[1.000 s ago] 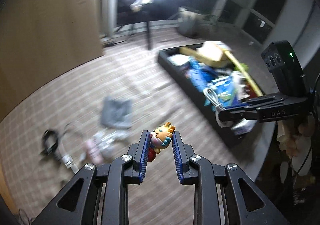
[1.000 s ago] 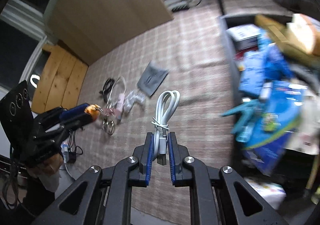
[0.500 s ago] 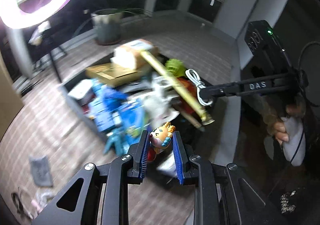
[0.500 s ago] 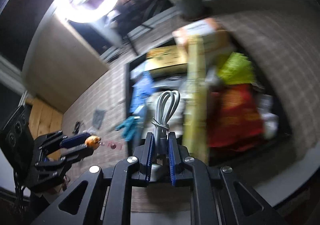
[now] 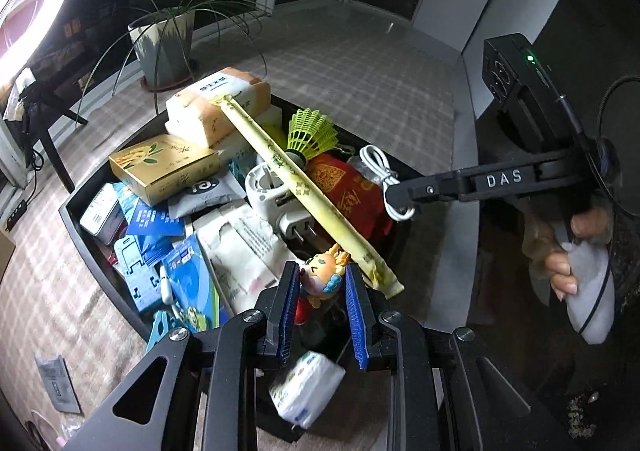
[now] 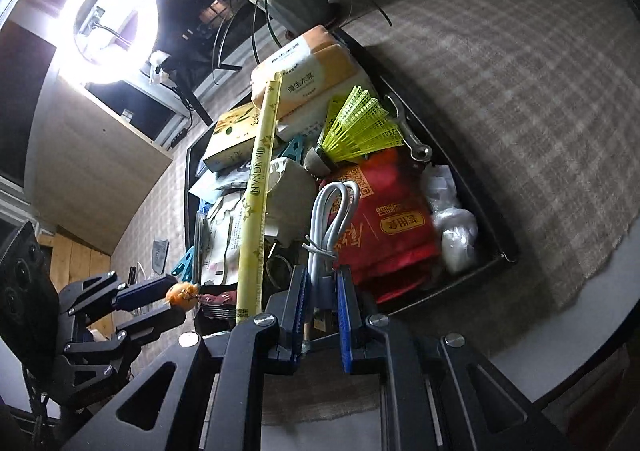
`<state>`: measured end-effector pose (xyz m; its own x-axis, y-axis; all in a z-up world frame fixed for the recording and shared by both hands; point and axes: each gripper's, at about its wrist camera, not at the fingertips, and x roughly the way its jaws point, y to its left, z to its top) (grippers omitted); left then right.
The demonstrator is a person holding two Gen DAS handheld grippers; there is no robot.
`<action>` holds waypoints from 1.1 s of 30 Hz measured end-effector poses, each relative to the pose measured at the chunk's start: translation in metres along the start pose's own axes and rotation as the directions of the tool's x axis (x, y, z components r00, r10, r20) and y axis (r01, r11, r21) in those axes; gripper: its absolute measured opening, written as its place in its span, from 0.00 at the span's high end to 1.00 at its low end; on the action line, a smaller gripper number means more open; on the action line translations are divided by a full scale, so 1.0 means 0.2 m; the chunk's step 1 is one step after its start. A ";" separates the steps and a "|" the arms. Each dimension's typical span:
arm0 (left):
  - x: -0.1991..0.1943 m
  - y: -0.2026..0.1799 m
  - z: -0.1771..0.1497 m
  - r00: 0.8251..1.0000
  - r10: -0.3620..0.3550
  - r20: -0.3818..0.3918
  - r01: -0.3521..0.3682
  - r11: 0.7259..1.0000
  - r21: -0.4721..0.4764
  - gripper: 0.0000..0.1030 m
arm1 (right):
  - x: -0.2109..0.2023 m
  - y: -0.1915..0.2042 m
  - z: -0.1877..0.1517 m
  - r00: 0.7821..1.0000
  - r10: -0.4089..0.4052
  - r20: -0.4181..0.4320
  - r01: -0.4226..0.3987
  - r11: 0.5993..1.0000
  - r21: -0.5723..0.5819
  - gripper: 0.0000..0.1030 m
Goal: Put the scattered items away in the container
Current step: 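Carry the cable and toy over the black container and open both grippers, then move both grippers back to the items on the mat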
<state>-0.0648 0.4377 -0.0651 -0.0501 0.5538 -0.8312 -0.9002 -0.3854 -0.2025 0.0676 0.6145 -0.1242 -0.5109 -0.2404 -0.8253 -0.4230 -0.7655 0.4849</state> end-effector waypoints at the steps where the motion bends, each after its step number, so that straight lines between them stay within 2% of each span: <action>1: 0.01 0.00 0.01 1.000 0.001 -0.003 -0.001 1.000 -0.002 0.76 | 0.00 0.00 0.00 1.000 0.003 -0.002 -0.003 1.000 -0.003 0.88; 4: 0.03 0.00 0.02 1.000 0.009 -0.012 -0.009 1.000 -0.003 0.74 | 0.01 0.01 0.02 1.000 0.007 -0.011 -0.008 1.000 -0.022 0.88; 5: 0.05 0.01 0.03 1.000 0.008 -0.020 -0.008 1.000 -0.008 0.69 | 0.02 0.02 0.03 1.000 0.010 -0.014 -0.010 1.000 -0.029 0.87; 6: 0.05 0.01 0.03 1.000 0.006 -0.028 -0.006 1.000 -0.017 0.57 | 0.02 0.03 0.03 1.000 0.018 -0.022 -0.019 0.999 -0.042 0.86; 7: 0.05 0.02 0.03 1.000 0.003 -0.022 -0.004 1.000 -0.025 0.51 | 0.02 0.03 0.03 1.000 0.014 -0.027 -0.015 0.999 -0.043 0.84; 8: 0.05 0.02 0.03 1.000 0.004 -0.018 -0.005 0.999 -0.031 0.50 | 0.02 0.03 0.04 1.000 -0.004 -0.028 0.003 0.999 -0.033 0.80; 9: 0.04 0.03 0.03 1.000 0.005 -0.014 -0.006 0.999 -0.036 0.50 | 0.02 0.03 0.04 1.000 -0.012 -0.026 0.011 1.000 -0.025 0.68; 10: 0.03 0.04 0.03 1.000 0.008 -0.011 -0.008 0.999 -0.038 0.50 | 0.01 0.02 0.05 1.000 -0.011 -0.018 0.011 1.000 -0.019 0.63; 20: -0.07 0.15 -0.04 0.999 0.048 0.007 -0.047 0.994 -0.096 0.50 | -0.01 0.08 0.05 1.000 -0.016 -0.005 0.016 1.000 -0.014 0.62; 24: -0.16 0.21 -0.12 0.994 0.104 0.016 -0.101 0.987 -0.124 0.50 | 0.01 0.18 0.04 1.000 -0.013 -0.007 0.013 0.999 -0.045 0.60; 29: -0.29 0.40 -0.29 0.982 0.188 0.009 -0.182 0.963 -0.198 0.50 | 0.08 0.38 0.04 1.000 -0.015 -0.015 0.014 0.993 -0.116 0.56; 33: -0.42 0.60 -0.50 0.966 0.257 -0.014 -0.250 0.925 -0.287 0.50 | 0.17 0.61 0.01 0.999 -0.012 -0.039 0.003 0.977 -0.214 0.55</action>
<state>-0.1258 0.2723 -0.0717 -0.2740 0.4256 -0.8624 -0.6959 -0.7067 -0.1276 -0.0033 0.5138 -0.0929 -0.4760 -0.2547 -0.8418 -0.2548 -0.8762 0.4092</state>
